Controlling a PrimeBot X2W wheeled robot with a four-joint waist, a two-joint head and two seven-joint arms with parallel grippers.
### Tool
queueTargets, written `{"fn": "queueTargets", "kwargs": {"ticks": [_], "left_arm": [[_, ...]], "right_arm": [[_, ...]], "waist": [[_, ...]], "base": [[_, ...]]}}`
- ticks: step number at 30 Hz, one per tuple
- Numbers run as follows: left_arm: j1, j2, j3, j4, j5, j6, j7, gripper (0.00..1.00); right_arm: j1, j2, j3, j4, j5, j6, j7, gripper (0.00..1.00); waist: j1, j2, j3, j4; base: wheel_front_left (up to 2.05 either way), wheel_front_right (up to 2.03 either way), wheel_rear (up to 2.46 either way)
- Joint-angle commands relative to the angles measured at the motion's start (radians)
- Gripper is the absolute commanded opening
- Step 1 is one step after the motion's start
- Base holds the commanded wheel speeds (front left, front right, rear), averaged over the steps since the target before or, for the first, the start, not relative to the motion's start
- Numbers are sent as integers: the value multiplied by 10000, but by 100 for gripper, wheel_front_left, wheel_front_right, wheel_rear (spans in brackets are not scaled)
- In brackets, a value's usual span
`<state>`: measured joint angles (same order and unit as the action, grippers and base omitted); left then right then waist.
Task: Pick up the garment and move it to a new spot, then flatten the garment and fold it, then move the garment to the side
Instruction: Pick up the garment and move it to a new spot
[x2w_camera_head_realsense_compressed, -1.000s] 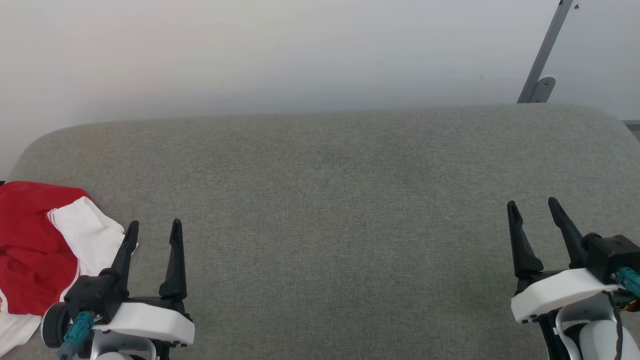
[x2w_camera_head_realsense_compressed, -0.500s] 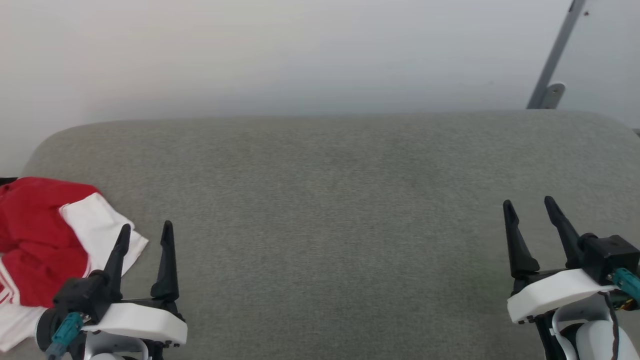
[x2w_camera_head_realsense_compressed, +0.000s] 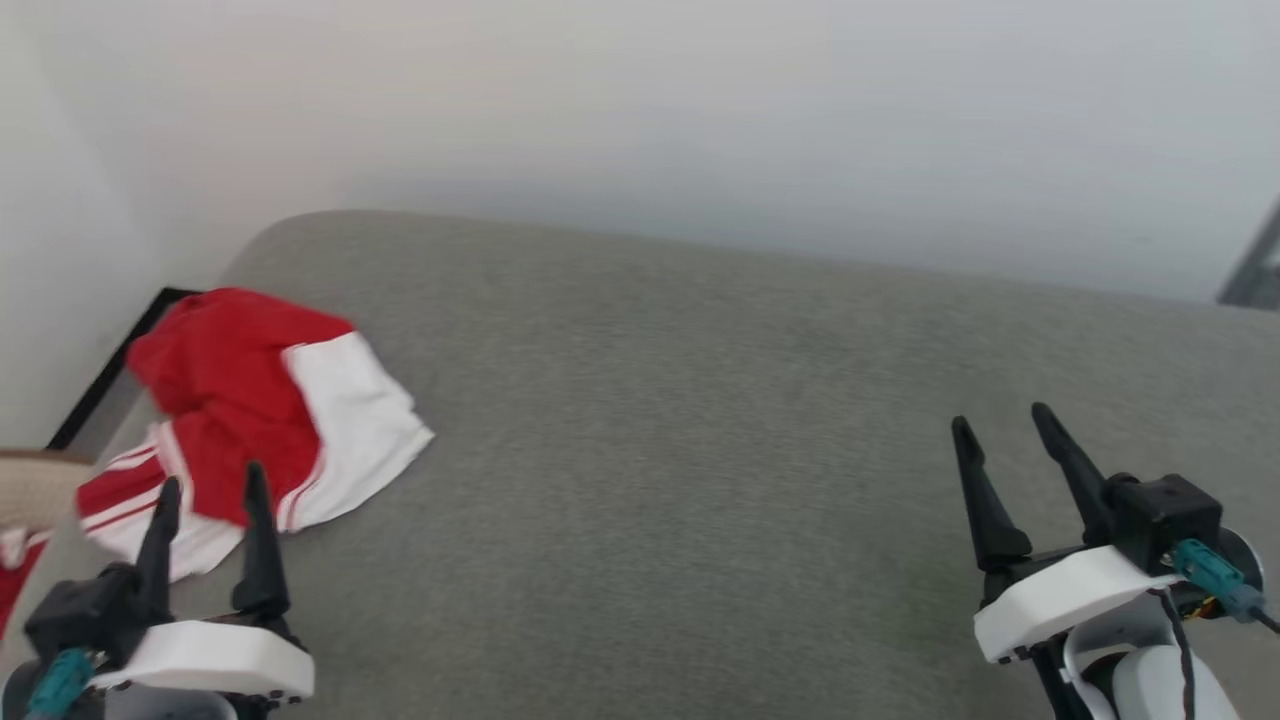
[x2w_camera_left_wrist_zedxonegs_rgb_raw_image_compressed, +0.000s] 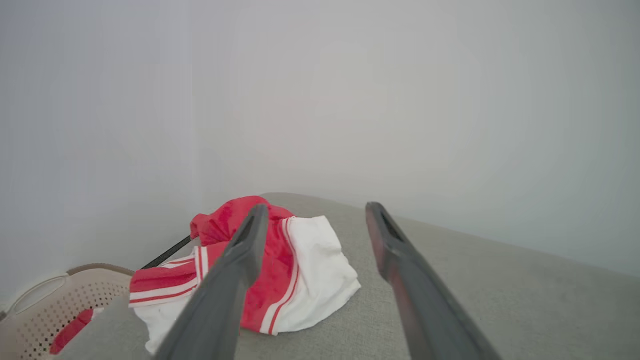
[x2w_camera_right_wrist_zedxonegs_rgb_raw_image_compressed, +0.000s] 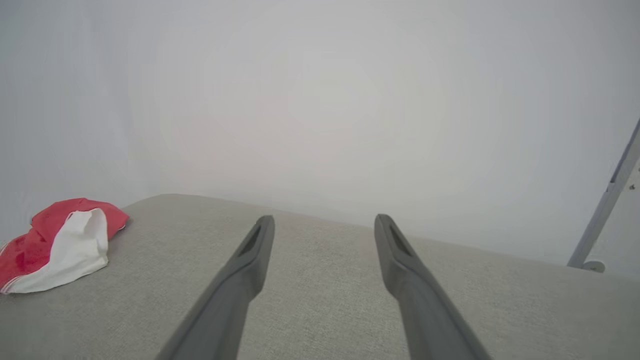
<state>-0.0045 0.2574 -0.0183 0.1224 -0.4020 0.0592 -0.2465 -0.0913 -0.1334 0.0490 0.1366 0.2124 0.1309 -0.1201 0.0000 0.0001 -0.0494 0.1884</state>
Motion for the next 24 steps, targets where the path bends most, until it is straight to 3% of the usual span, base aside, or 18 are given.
{"fn": "queueTargets", "kwargs": {"ticks": [1,14,24], "left_arm": [[128,50,88,-35,-65,64,23,100],[455,196,399,-396,-299,433,338,100],[-229,144,376,-225,-597,393,472,100]], "right_arm": [[49,16,50,30,85,-3,11,100],[-43,83,571,154,262,-3,-30,100],[-61,9,249,-122,282,-3,91,100]], "waist": [[0,-1,-128,534],[0,-1,-241,2271],[0,-1,119,2614]], "base": [[0,0,0],[0,0,0],[0,0,0]]}}
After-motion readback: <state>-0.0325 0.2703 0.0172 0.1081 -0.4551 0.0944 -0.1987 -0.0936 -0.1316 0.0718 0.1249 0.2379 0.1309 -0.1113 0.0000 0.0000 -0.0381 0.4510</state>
